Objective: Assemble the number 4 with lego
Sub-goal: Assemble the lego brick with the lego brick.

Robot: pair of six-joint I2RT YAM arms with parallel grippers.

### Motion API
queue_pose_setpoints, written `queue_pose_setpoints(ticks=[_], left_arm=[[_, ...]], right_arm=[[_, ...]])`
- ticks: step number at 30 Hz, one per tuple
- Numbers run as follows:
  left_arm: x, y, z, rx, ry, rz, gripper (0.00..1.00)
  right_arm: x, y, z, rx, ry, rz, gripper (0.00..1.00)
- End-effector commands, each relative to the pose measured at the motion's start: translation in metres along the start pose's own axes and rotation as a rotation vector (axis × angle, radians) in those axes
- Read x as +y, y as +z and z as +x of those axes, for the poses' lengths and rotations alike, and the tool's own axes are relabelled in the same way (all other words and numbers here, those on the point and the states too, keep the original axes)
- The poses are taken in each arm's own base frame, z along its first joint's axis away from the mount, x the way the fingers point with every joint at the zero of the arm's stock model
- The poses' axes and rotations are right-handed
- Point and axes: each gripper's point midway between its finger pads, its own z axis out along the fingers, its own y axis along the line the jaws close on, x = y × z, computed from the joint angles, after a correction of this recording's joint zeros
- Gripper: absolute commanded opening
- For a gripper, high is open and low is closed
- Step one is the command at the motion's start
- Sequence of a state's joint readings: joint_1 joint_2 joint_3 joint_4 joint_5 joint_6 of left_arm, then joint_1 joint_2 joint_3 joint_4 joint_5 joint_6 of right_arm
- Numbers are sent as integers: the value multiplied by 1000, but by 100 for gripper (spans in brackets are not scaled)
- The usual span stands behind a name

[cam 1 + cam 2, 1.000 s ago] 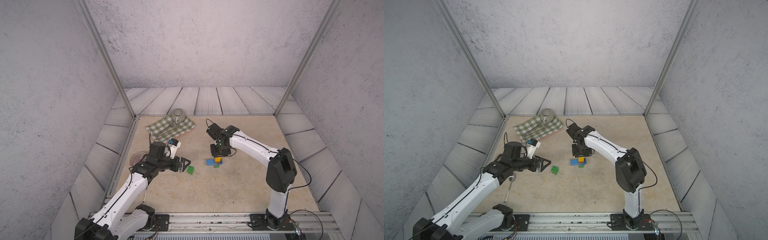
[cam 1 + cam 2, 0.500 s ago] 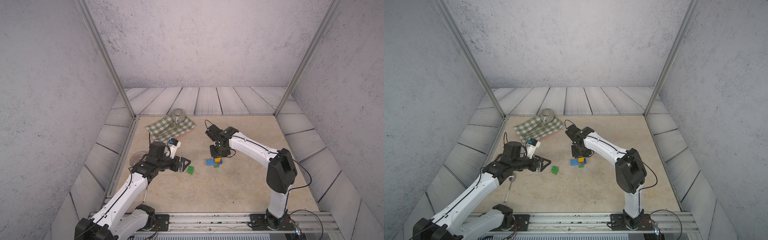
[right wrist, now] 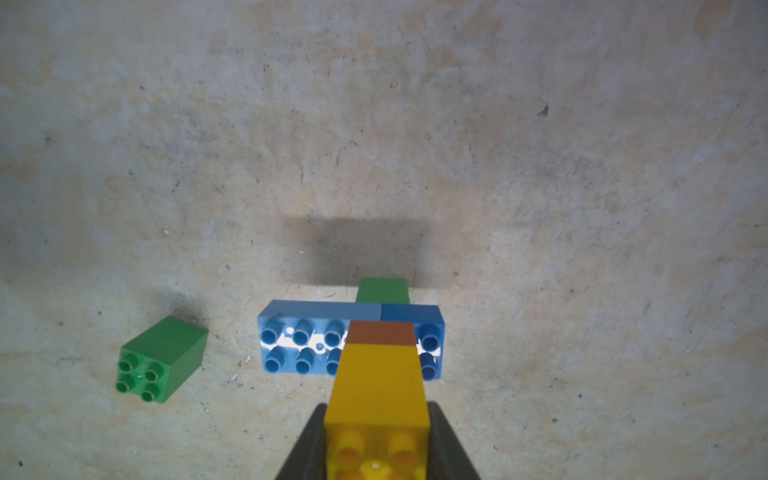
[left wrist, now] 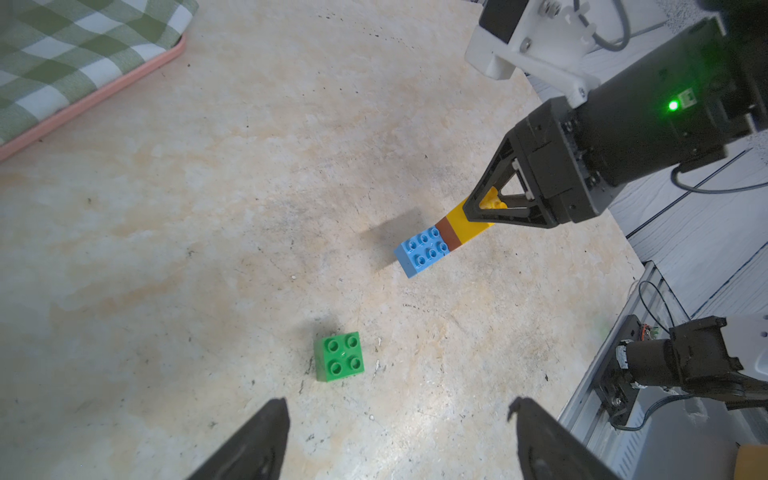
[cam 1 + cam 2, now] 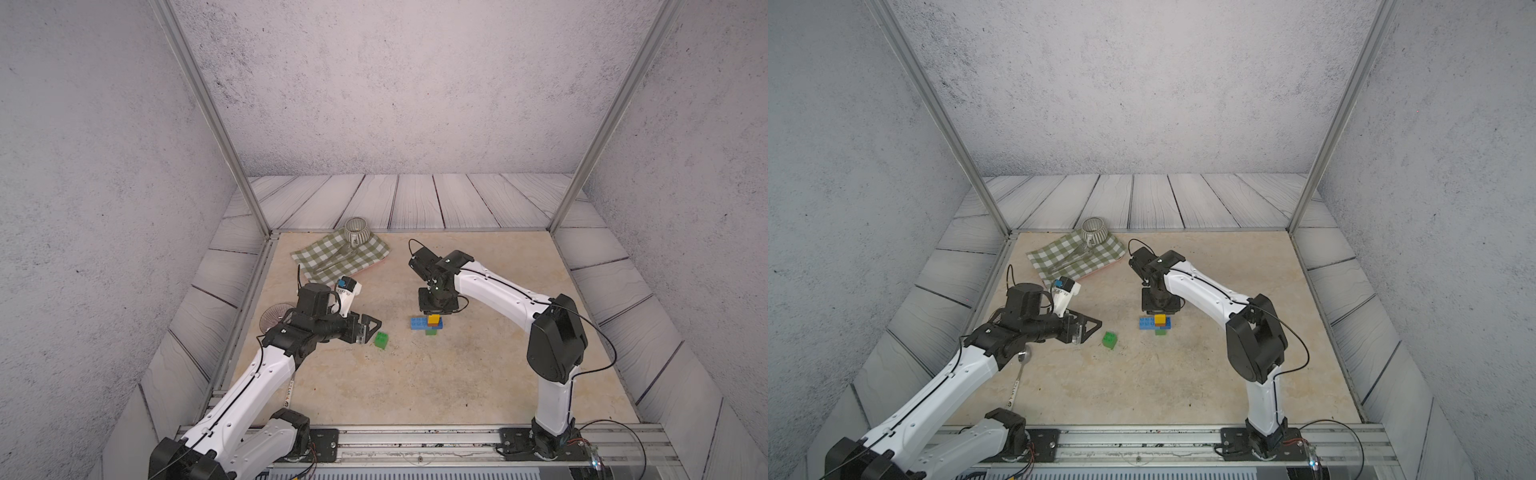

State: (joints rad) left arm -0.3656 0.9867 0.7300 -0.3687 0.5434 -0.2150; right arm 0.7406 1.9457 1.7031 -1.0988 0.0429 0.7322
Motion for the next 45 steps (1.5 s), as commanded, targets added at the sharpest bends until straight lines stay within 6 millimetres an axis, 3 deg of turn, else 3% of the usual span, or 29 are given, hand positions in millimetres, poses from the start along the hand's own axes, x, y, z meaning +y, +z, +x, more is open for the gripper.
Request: queue_pose_setpoints(ticks=[1,19,32,45], left_arm=[[1,-3,0,-14,-5,1,87],[2,-4,0,-20,-3,-8,88],[2,-4,0,-19,-3,-11,88],[8,11,18,71,-6,-51,82]], right_arm=[[-9,54,45,233,1,92,34],[-5,32,29,165,-18,78,41],[-2,-9,6,57,-36,62,53],[-17,-34,19,39,-51,65,67]])
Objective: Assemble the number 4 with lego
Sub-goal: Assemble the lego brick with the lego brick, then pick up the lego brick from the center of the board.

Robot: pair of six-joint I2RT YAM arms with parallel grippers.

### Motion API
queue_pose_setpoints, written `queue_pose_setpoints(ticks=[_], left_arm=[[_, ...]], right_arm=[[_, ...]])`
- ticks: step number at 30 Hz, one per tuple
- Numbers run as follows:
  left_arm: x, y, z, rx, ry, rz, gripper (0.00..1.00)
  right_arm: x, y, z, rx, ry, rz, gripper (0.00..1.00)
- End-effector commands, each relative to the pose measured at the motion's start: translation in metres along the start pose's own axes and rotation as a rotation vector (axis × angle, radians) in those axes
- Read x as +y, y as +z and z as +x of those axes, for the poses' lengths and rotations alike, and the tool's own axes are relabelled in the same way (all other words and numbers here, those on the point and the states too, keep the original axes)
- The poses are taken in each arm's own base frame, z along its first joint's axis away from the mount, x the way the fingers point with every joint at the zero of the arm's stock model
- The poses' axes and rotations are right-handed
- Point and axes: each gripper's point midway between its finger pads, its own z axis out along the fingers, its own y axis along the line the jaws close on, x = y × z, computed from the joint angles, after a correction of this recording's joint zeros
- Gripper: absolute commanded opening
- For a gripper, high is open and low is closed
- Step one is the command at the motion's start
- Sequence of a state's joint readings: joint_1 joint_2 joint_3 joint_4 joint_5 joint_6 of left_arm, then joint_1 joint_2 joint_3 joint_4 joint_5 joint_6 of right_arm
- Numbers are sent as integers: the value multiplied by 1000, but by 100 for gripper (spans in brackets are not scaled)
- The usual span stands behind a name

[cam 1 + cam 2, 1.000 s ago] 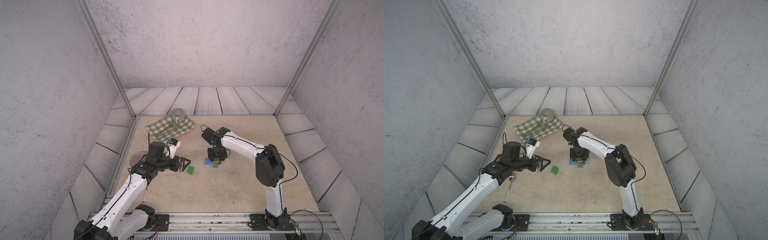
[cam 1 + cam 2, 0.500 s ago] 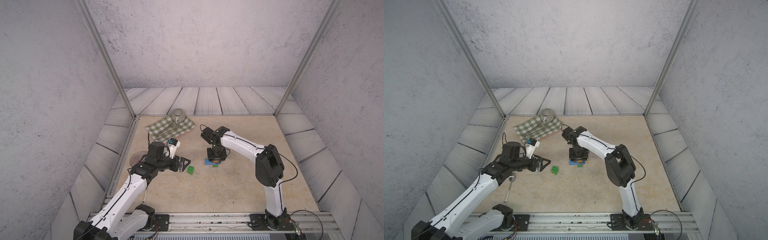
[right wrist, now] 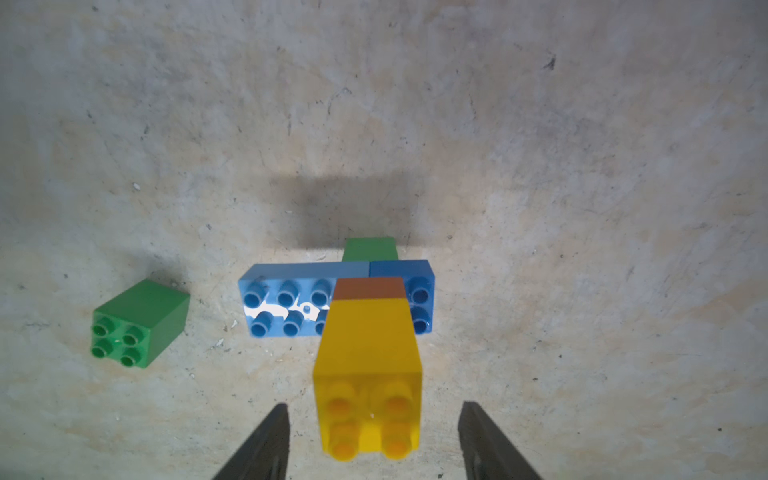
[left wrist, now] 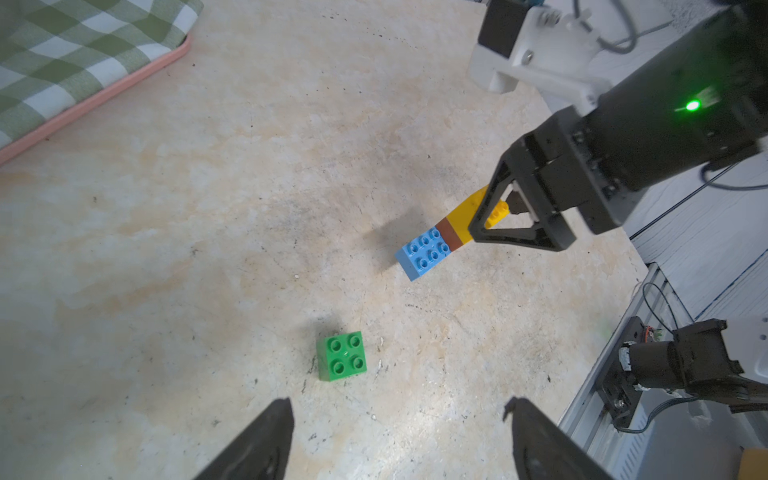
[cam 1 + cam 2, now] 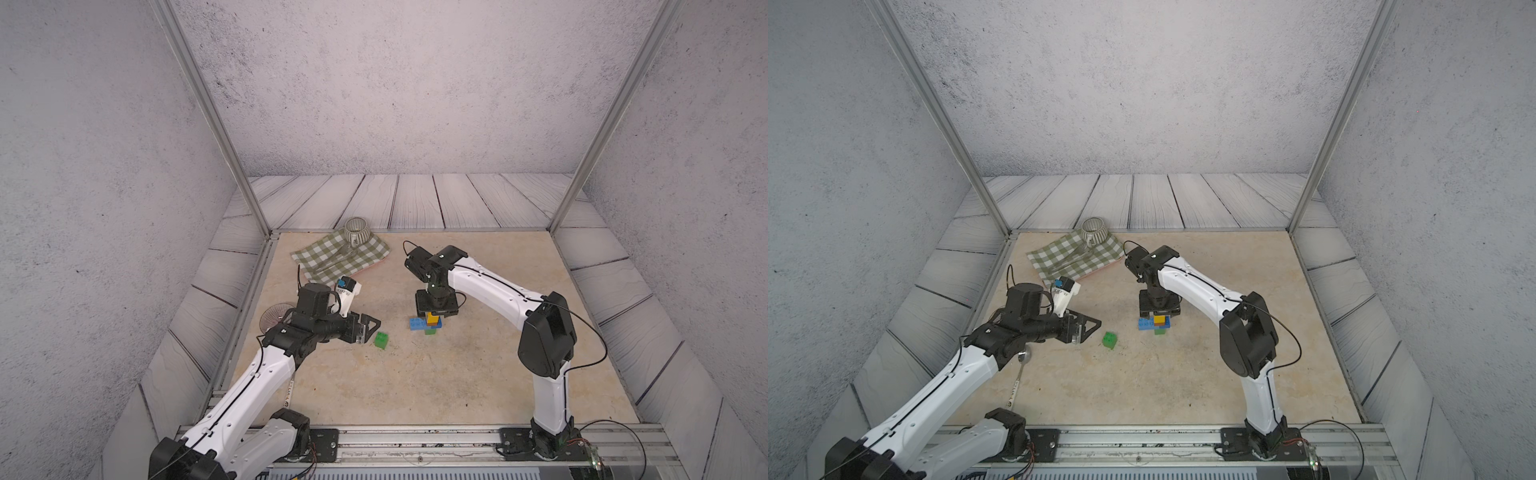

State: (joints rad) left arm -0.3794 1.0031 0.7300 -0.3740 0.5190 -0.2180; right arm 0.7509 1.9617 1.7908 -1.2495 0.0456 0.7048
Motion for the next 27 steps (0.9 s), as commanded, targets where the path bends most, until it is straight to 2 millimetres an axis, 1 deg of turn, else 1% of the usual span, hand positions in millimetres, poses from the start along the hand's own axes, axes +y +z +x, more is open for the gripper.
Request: queue_pose_setpoints(ticks=[1,5,7,9,14,18,20,24,27], left_arm=[[6,9,17,66,8,-49,81],[1,22,29,154,74,-94,80],[-2,32,36,214,110,-115,78],[-1,41,40,268,110,-127,76],[4,60,50,369,120,-179,68],[13,71,55,447,125,-241,65],[15,78,57,474,136,-260,61],[21,92,64,524,157,-309,57],[25,97,63,541,162,-341,55]], right_arm=[[-13,-19,11,-27,-8,11,68],[-17,-29,20,-42,-8,-22,70],[-18,-31,27,-40,-11,-42,71],[-20,-32,32,-41,-12,-65,71],[-23,-27,47,-45,20,-158,73],[-34,-24,56,-57,49,-189,74],[-40,-24,58,-61,61,-203,75],[-52,-25,60,-72,80,-218,76],[-58,-26,61,-77,91,-232,76]])
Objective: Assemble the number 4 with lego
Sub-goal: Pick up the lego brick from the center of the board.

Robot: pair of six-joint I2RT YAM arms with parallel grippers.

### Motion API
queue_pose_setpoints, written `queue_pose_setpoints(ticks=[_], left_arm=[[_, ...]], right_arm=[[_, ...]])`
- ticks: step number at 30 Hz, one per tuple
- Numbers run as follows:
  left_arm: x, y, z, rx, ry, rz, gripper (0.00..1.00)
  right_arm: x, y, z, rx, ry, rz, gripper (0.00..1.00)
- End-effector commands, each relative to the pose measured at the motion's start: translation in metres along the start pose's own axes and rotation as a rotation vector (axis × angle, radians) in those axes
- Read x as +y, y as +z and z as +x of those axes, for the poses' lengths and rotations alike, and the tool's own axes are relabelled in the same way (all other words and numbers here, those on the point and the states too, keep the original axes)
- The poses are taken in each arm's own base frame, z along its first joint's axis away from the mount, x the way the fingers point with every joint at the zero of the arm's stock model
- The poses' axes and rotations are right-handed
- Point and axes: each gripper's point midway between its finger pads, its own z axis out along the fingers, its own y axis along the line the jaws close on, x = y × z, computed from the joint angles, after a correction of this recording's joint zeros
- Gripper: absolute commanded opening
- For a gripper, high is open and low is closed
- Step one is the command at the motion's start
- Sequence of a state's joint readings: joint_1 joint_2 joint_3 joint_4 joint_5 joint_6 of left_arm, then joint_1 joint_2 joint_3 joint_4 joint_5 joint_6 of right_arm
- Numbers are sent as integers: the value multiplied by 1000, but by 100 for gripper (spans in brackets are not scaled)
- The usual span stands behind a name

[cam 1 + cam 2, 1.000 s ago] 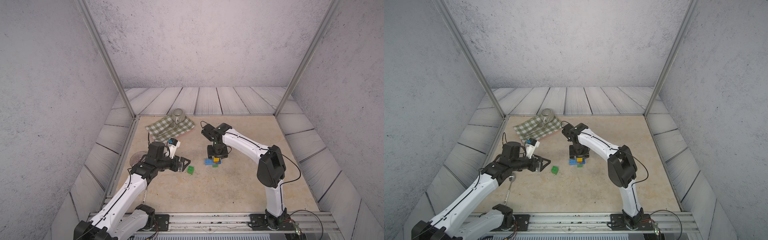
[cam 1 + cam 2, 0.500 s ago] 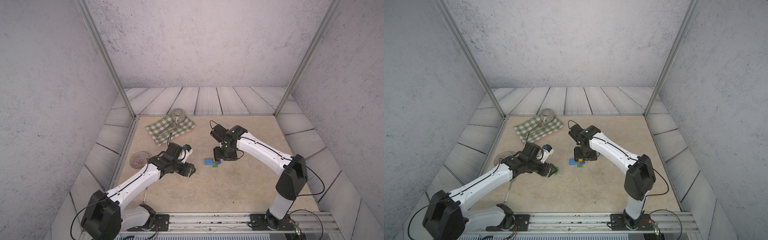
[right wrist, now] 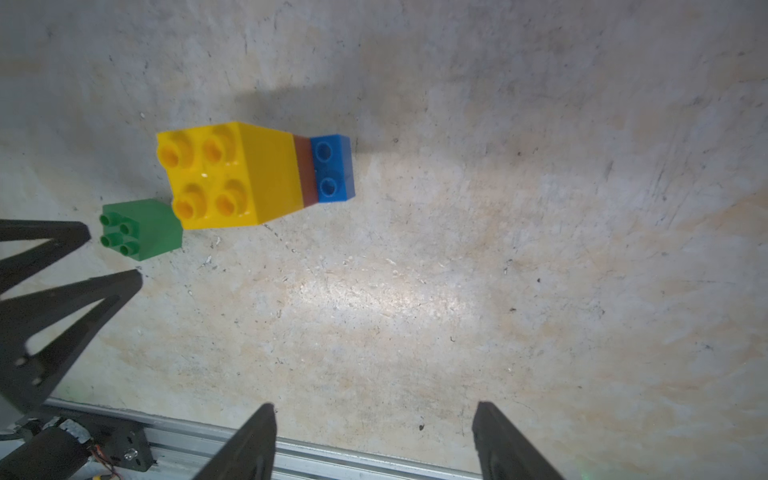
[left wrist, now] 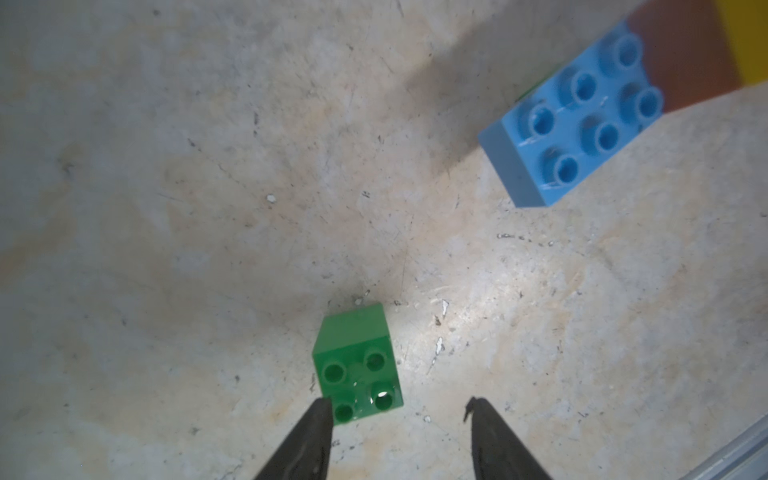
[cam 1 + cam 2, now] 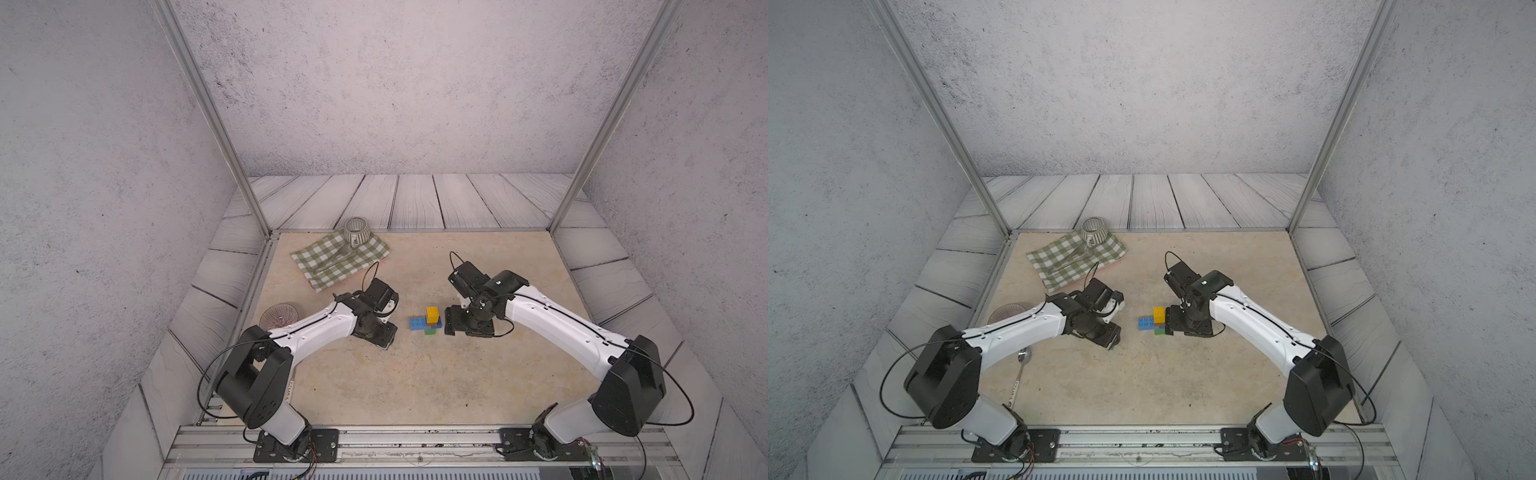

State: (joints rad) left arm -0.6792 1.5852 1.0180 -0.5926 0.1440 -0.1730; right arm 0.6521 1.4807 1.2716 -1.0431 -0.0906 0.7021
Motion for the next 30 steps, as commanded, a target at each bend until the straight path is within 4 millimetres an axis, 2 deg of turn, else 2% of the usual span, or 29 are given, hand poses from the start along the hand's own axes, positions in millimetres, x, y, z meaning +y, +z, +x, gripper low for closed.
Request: queue_pose_setpoints(ticks=[1,12,30], left_arm=[[7,1,-3,26,4,-67,55],[13,10,-3,76,-10,-115,46],[10,16,-2,107,7,-113,41]], right_arm=[[-3,-6,-1,-16,2,-35,77],[-13,-5,-3,-18,25,-62,78],[-17,-5,-6,-18,38,-69,79]])
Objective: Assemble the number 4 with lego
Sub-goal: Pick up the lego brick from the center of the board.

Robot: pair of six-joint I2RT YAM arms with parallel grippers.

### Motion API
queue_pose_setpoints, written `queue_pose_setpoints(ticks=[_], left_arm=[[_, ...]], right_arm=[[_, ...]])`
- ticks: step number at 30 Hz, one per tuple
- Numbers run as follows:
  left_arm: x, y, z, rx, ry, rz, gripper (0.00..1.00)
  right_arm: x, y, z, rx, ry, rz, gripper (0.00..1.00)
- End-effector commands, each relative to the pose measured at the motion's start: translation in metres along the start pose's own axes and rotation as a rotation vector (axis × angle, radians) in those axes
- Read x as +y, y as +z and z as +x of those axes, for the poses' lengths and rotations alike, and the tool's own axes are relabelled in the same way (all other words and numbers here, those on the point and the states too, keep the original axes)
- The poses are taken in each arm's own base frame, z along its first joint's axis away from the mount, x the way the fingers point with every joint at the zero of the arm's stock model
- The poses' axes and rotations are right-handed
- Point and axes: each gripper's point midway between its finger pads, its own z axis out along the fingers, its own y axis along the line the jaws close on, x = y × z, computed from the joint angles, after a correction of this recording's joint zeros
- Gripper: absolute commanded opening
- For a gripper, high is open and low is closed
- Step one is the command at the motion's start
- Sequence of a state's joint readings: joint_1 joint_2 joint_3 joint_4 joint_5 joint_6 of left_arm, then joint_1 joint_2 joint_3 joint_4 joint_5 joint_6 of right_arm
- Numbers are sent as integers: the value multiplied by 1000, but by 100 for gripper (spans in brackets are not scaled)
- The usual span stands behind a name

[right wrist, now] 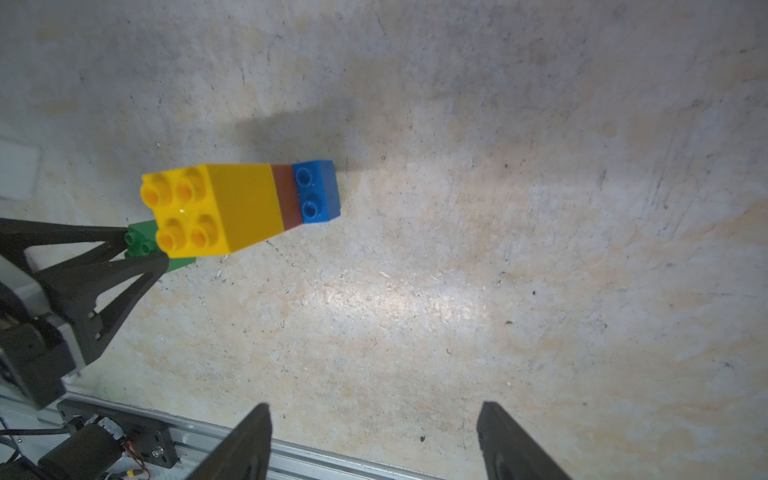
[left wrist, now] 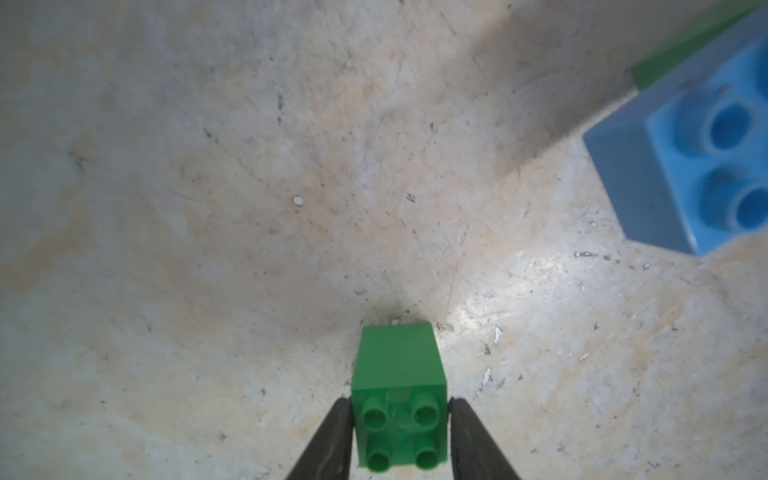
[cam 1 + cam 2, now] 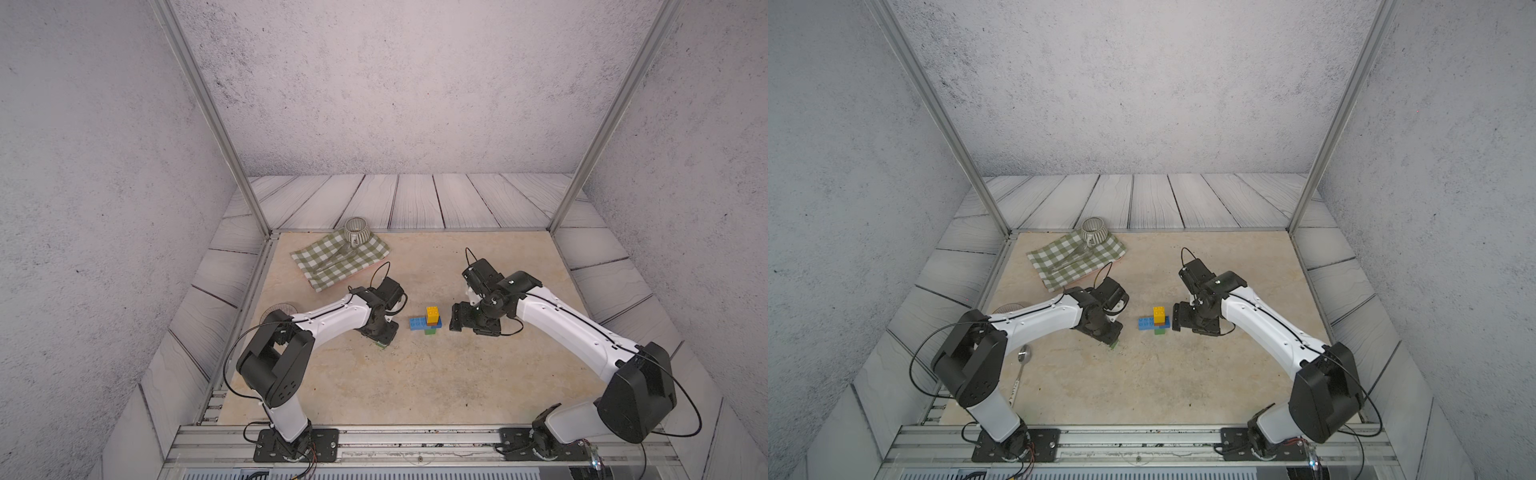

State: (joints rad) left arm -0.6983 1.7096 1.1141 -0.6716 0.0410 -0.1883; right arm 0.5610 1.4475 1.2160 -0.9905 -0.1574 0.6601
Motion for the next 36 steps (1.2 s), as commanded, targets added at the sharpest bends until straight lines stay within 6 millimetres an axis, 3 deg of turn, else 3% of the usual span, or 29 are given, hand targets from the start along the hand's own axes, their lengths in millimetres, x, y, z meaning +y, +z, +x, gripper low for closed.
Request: queue_pose_setpoints(ticks=[1,19,28,34,36], left_arm=[[-3,0,-1,16,12,-1,41],[-8,6,0,50,37,-23,39],[-8,0,-1,50,15,-24,23],[-13,-26,-11,5,-89,5,2],[-19,-37,-19,-21,-136,35,0]], right_arm=[[-3,-7,3,-11,-5,-11,80],[-6,-9,3,-18,11,-20,80],[-6,-10,0,-25,11,-31,81],[-2,-13,-10,-39,-5,-50,87],[-1,-14,-14,-45,-13,-58,89]])
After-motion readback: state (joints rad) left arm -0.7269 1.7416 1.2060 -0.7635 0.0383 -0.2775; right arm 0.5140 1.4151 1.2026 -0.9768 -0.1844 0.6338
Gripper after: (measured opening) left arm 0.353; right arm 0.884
